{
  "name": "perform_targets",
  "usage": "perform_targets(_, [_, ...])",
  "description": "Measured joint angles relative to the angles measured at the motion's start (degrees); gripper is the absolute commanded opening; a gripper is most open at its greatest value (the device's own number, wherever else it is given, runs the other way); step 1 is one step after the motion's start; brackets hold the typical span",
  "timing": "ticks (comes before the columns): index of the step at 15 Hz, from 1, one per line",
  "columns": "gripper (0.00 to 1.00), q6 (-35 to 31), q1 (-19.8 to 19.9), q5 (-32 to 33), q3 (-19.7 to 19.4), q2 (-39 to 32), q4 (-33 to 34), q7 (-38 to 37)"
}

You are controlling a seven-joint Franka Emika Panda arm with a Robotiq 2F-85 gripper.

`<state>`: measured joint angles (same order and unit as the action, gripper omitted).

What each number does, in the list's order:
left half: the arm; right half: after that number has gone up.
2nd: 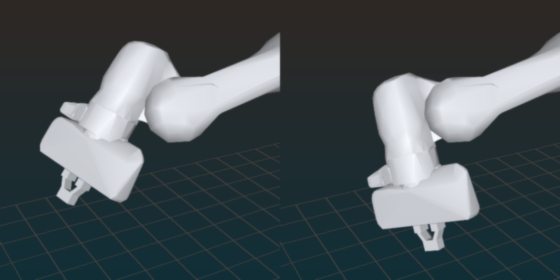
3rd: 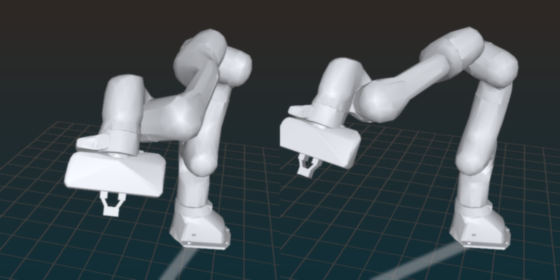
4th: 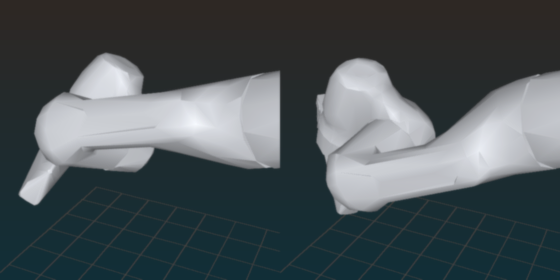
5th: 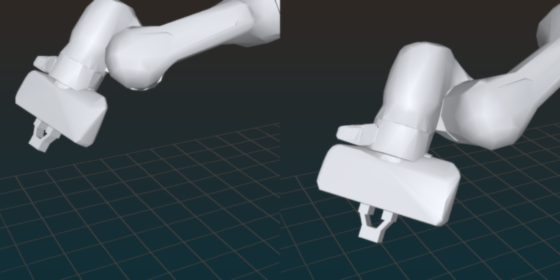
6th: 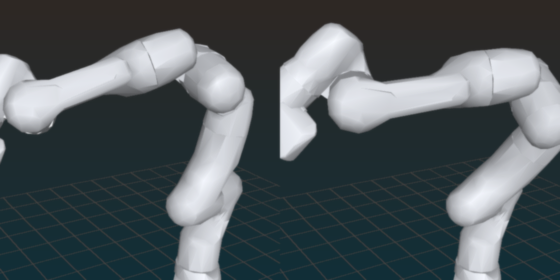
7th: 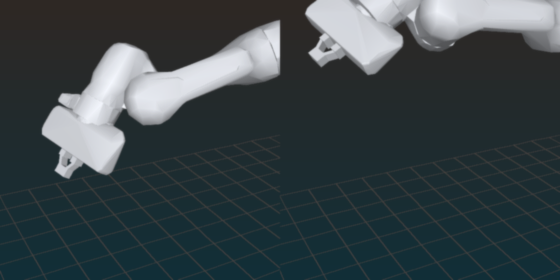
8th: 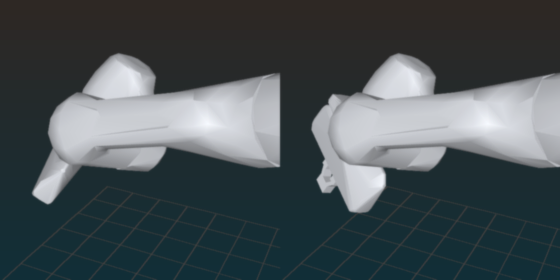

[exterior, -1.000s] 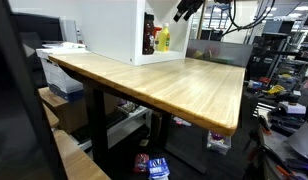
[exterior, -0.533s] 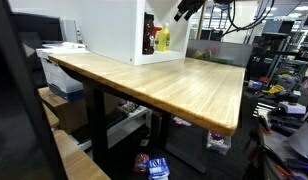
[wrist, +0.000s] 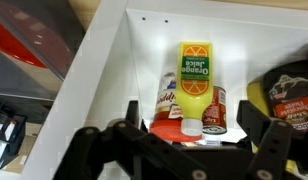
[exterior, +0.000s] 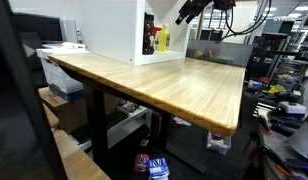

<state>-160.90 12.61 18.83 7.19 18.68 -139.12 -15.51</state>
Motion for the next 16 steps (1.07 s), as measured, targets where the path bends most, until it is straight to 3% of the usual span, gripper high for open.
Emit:
perform_targets(7, [1.00,0.0,1.5,1.0,0.3,-5.1,2.4,0.0])
perform_targets(16, [1.00,0.0,2.2,4.6,1.1,-12.5,10.6,-0.9])
